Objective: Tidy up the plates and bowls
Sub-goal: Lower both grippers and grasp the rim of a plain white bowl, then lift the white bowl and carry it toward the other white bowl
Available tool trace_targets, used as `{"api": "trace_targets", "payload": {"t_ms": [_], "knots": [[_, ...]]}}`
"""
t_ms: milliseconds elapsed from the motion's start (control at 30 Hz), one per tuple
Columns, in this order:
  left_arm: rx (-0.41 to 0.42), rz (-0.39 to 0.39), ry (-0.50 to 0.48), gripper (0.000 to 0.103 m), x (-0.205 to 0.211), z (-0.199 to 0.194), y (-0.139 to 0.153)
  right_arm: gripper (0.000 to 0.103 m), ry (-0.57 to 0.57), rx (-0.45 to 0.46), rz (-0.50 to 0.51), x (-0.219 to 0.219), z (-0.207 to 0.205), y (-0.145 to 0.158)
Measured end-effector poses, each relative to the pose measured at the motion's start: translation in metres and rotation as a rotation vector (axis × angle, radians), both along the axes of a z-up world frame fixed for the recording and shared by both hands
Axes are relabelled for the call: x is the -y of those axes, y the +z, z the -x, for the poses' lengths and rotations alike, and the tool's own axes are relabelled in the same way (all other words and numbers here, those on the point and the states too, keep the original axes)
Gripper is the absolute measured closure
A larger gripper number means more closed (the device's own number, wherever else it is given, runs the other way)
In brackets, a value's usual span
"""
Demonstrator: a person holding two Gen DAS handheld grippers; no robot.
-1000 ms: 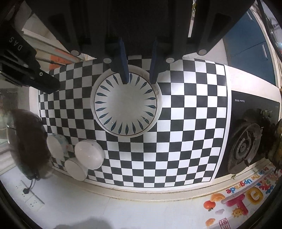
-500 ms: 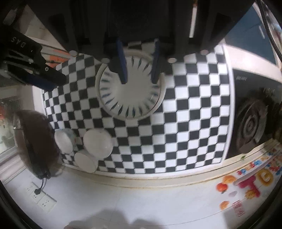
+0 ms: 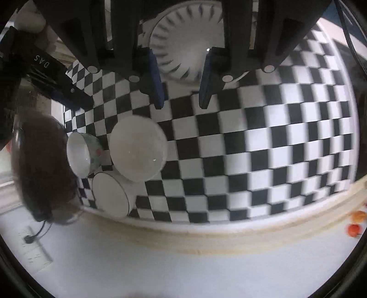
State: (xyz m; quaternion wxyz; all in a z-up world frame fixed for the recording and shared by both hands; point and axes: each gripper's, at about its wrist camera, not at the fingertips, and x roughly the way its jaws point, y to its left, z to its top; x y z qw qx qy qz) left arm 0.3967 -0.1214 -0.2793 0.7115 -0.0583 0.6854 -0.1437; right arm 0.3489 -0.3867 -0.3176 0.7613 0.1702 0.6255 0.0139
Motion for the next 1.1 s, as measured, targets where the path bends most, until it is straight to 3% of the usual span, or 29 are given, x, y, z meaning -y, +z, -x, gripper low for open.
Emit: {"api": "trace_targets", "payload": {"t_ms": [133, 300, 400, 467, 567, 833, 1100], "knots": [[-0.080, 0.022, 0.051, 0.074, 0.024, -0.026, -0.042, 0.045, 0.038, -0.025, 0.012, 0.008, -0.037, -0.031], [-0.140, 0.036, 0.100, 0.074, 0.044, -0.044, -0.075, 0.055, 0.105, -0.095, 0.010, 0.014, -0.077, -0.073], [-0.156, 0.034, 0.104, 0.074, 0.053, -0.050, -0.086, 0.066, 0.133, -0.136, -0.010, 0.017, -0.090, -0.092], [-0.143, 0.014, 0.116, 0.076, 0.059, -0.053, -0.092, 0.081, 0.151, -0.157, -0.024, 0.018, -0.096, -0.103], [-0.132, -0.005, 0.128, 0.085, 0.064, -0.051, -0.094, 0.092, 0.166, -0.169, -0.045, 0.018, -0.099, -0.112], [-0.101, -0.039, 0.149, 0.085, 0.079, -0.032, -0.072, 0.093, 0.195, -0.168, -0.067, 0.015, -0.093, -0.105], [-0.036, -0.010, 0.076, 0.085, 0.109, 0.033, -0.018, 0.093, 0.213, -0.101, -0.058, 0.036, -0.031, -0.047]]}}
